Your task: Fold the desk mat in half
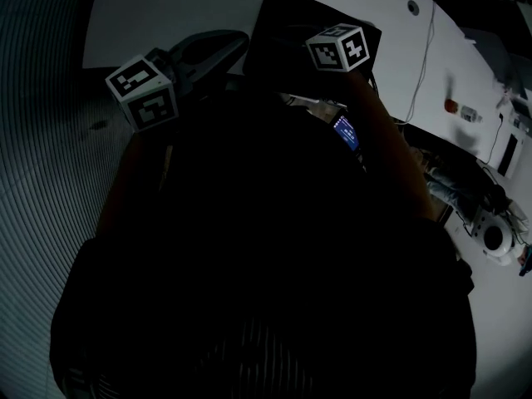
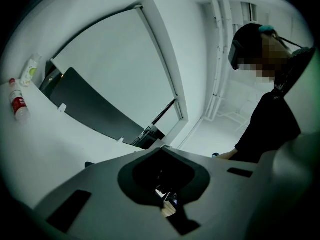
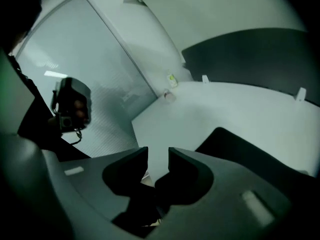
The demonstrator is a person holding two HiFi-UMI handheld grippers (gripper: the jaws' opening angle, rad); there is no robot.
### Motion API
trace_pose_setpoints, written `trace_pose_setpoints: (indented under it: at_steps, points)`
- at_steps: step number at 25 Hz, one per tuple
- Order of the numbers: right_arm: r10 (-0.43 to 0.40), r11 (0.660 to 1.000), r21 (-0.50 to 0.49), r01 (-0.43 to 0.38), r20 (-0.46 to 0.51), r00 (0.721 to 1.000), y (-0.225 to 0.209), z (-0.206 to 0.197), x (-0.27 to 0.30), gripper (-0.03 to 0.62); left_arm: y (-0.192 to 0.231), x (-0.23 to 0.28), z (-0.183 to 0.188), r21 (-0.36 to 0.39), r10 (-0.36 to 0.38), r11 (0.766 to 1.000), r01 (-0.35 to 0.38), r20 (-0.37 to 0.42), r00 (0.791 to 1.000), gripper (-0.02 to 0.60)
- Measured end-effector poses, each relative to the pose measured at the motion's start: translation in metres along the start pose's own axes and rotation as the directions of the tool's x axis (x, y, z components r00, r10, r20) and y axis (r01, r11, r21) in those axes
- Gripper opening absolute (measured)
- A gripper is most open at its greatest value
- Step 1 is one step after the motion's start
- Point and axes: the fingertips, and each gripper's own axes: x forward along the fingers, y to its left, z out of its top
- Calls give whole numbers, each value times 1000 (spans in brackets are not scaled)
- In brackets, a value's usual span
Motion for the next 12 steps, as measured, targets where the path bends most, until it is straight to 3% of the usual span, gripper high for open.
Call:
trace_pose_setpoints:
  at_steps: [6,12]
  points:
    - [43,997,-72,-26,245,969,43,46,-72,87,-7,2,1,52,-29,998,30,-37,999,9]
    - [-68,989,-90,117,431,900,26,74,-150,64,-7,70,20,92,-116,988,126,-110,987,9]
